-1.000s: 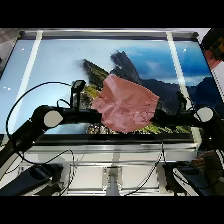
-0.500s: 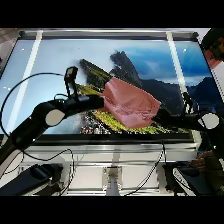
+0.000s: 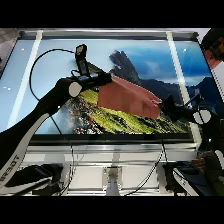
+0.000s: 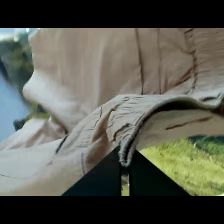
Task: Fold the clothes and pants, and hang the long-sleeved shirts on hangers.
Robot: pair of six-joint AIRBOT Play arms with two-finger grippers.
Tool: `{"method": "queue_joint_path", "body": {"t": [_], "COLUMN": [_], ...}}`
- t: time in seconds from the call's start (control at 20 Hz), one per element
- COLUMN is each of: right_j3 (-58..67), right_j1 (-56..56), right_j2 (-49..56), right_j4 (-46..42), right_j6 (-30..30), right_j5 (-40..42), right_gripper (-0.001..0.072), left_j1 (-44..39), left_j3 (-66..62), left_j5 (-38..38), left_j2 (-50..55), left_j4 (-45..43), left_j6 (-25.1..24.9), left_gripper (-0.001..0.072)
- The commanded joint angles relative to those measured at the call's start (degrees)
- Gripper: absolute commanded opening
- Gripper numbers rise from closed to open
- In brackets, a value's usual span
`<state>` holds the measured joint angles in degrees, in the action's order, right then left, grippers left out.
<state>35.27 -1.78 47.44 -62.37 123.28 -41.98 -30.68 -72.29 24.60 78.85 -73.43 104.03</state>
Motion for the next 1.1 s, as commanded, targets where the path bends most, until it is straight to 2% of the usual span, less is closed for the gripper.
{"method": "queue_joint_path", "body": {"t": [0.0,0.2,0.4,0.5,0.65,0.7,0.75,0.8,0.85,0.95,1.05], "right_j3": [0.0,0.0,0.0,0.0,0.0,0.0,0.0,0.0,0.0,0.0,0.2], "right_j1": [0.0,0.0,0.0,0.0,0.0,0.0,0.0,0.0,0.4,0.4,0.3], "right_j2": [4.2,8.2,11.8,13.2,15.5,16.1,16.5,17.0,17.3,18.0,18.1], "right_j4": [-3.8,-4.0,-3.8,-3.7,-0.7,-0.5,-0.9,-0.8,-1.0,-2.0,-2.6], "right_j6": [7.2,12.5,15.3,15.5,15.7,15.7,15.6,15.6,15.4,12.8,12.0], "right_j5": [7.0,11.0,16.5,19.0,27.3,31.3,34.8,38.8,41.7,46.1,46.0], "right_gripper": [0.0015,0.0015,0.0015,0.0016,0.0025,0.0105,0.0277,0.0364,0.0364,0.0364,0.0364], "left_j1": [0.1,0.0,0.0,0.0,-0.6,-0.7,-0.7,-0.7,-0.6,-0.3,0.1], "left_j3": [-5.8,-11.2,-16.0,-16.6,-16.9,-16.9,-16.9,-16.9,-16.9,-16.9,-16.9], "left_j5": [-2.8,-5.4,-7.0,-12.7,-24.0,-27.6,-30.7,-33.2,-34.6,-35.1,-35.1], "left_j2": [7.3,14.3,20.6,22.6,25.4,26.2,27.0,27.6,28.0,28.2,27.7], "left_j4": [0.0,0.0,-0.1,0.0,0.0,0.0,0.0,0.0,0.0,0.0,0.0], "left_j6": [-0.9,-1.0,-1.0,-1.0,-1.0,-0.9,-0.9,-0.7,-0.1,0.1,0.1], "left_gripper": [0.0003,0.0003,0.0003,0.0004,0.0007,0.0022,0.0074,0.0252,0.0318,0.0318,0.0318]}}
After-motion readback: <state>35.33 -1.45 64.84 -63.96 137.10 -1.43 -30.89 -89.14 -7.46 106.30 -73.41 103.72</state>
